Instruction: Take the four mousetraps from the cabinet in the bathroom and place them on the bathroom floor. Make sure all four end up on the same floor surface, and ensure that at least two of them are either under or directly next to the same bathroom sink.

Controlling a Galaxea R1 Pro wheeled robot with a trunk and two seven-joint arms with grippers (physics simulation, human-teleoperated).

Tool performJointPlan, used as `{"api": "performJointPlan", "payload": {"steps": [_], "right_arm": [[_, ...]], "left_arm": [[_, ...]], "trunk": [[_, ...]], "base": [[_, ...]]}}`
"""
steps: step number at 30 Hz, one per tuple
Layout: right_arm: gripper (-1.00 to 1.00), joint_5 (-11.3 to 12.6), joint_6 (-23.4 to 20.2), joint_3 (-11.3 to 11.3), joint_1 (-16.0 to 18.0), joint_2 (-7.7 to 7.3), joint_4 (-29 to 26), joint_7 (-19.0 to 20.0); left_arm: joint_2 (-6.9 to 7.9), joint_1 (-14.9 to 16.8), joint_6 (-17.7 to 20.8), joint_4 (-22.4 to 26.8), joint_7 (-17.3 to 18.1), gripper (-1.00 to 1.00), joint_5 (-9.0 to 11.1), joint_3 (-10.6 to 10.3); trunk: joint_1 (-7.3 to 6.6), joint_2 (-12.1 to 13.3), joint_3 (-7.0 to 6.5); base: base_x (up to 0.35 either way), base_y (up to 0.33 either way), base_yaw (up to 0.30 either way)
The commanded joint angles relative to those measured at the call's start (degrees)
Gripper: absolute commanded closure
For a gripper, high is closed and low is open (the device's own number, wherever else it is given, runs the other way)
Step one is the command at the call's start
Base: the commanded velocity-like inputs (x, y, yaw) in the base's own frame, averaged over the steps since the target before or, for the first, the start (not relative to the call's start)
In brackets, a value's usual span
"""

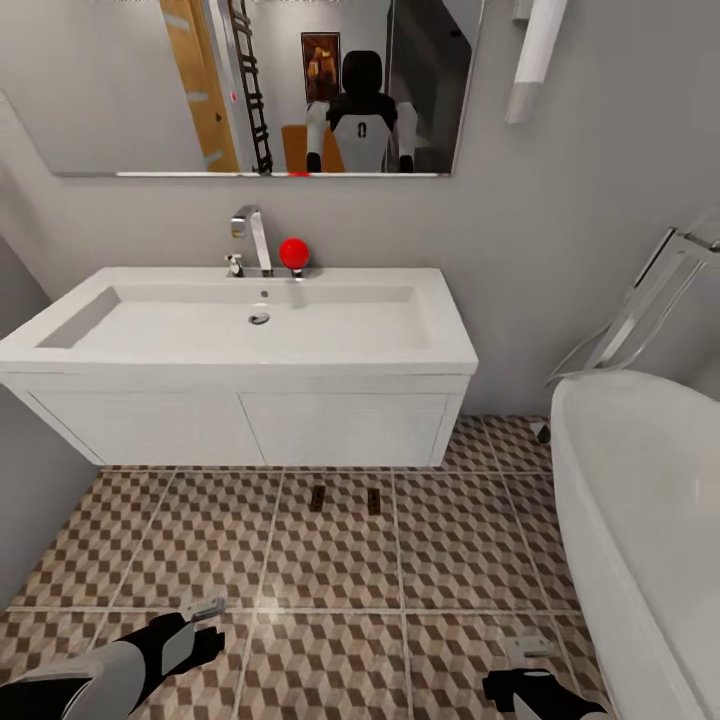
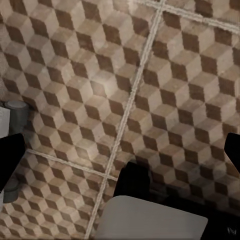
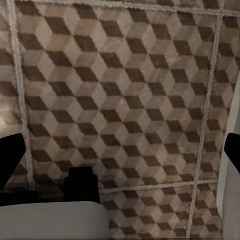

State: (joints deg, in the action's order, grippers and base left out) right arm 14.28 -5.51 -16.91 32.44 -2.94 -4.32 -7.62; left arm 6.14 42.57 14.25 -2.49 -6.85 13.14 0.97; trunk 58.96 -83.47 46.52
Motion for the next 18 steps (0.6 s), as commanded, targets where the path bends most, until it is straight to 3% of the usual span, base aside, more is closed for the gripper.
{"api": "performJointPlan", "payload": {"steps": [1, 18], "right_arm": [[-1.0, 0.48, -0.41, -0.51, -0.01, -0.01, -0.04, -0.01], [-1.0, 0.53, -0.42, -0.51, -0.01, 0.36, 1.59, 0.84]], "left_arm": [[0.0, -0.07, 0.08, -0.07, -0.18, -1.0, 0.4, 0.08], [0.2, -0.79, -1.47, -0.06, -0.18, -1.0, 0.37, 0.07]], "trunk": [[-0.23, 0.4, -0.15], [-3.96, 7.21, -3.2]], "base": [[0.0, 0.0, 0.0], [0.0, 0.0, 0.0]]}}
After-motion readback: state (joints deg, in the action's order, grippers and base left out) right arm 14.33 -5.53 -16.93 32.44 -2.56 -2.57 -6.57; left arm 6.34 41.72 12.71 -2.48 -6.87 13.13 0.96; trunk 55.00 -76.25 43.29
